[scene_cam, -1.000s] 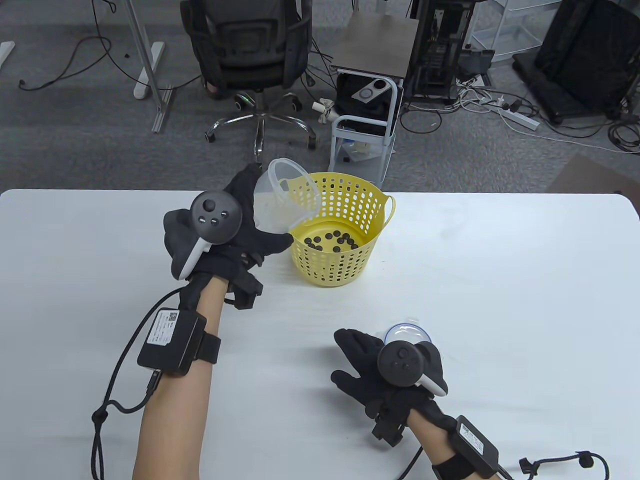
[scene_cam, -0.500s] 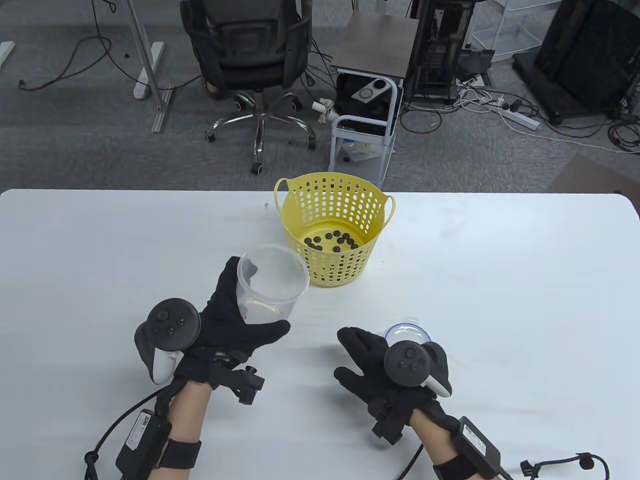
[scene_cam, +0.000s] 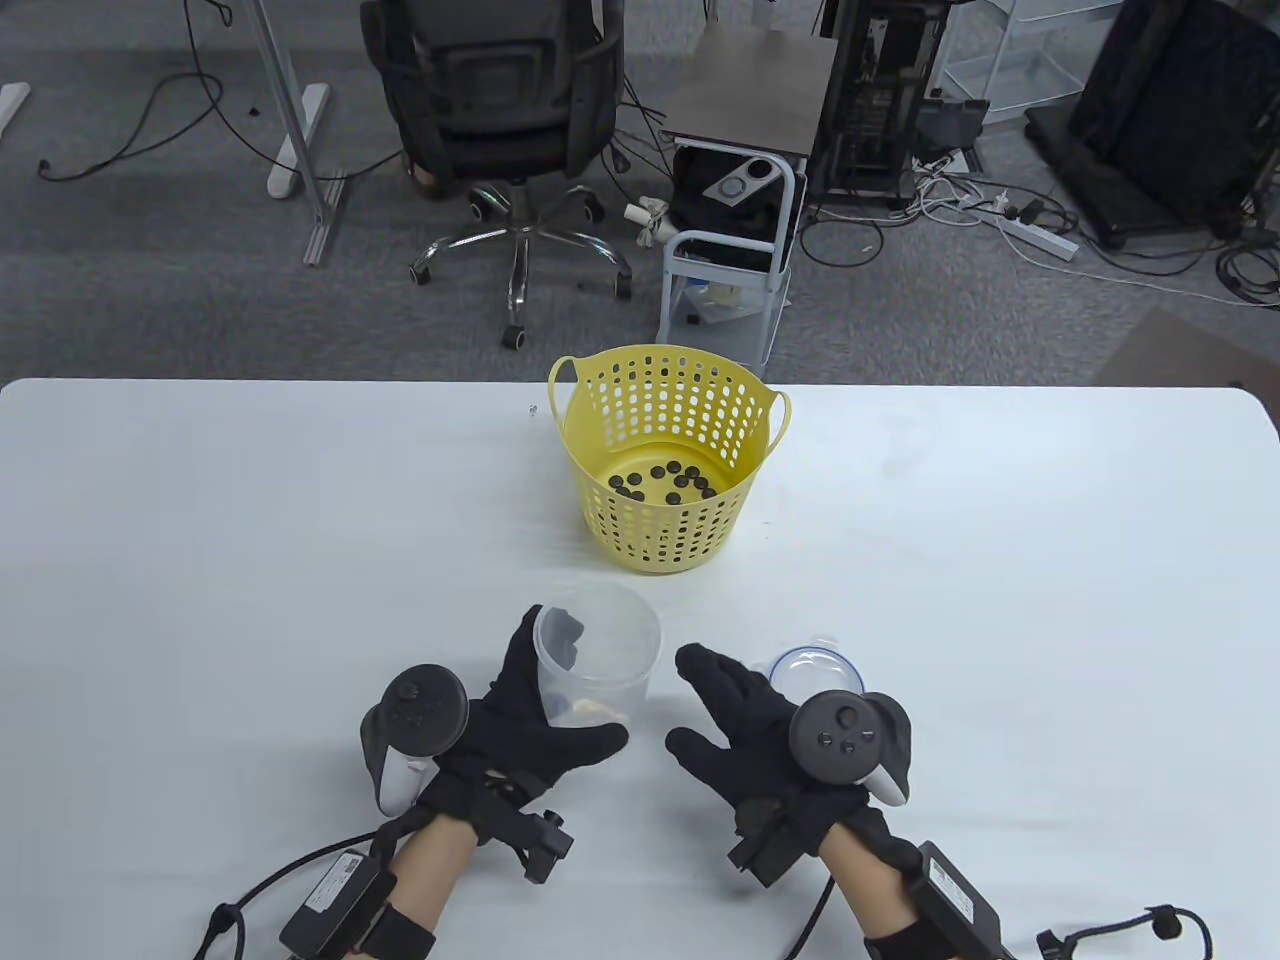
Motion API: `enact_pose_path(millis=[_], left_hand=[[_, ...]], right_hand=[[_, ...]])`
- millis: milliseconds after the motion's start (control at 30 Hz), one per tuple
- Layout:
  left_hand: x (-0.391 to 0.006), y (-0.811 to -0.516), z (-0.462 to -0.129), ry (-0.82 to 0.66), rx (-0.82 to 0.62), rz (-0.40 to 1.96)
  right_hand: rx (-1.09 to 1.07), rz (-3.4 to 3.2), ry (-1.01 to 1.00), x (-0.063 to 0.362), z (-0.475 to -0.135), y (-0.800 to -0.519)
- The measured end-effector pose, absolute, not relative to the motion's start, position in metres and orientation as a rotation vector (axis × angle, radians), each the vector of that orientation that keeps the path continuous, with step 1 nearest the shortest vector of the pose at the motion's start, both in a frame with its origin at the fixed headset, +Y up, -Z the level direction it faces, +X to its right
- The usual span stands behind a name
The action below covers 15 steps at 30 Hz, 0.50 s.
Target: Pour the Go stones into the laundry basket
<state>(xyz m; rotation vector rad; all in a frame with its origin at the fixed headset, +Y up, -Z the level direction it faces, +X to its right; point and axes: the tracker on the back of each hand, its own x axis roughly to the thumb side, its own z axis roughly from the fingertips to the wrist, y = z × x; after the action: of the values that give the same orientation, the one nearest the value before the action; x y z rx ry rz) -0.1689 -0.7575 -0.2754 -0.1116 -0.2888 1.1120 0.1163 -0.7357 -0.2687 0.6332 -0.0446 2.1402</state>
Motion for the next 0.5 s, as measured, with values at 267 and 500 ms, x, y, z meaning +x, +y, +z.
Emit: enact_pose_path(millis=[267,500], left_hand=[[-0.146,-0.761,-0.265,-0.43,-0.132,0.988],[-0.151,-0.754,-0.27,-0.46,-0.08,0.639]], right_hand=[[0.638,2.107,-0.021,0.112,-0.264,-0.732],[0.643,2.115,0.164,0.119,-0.274,-0.741]])
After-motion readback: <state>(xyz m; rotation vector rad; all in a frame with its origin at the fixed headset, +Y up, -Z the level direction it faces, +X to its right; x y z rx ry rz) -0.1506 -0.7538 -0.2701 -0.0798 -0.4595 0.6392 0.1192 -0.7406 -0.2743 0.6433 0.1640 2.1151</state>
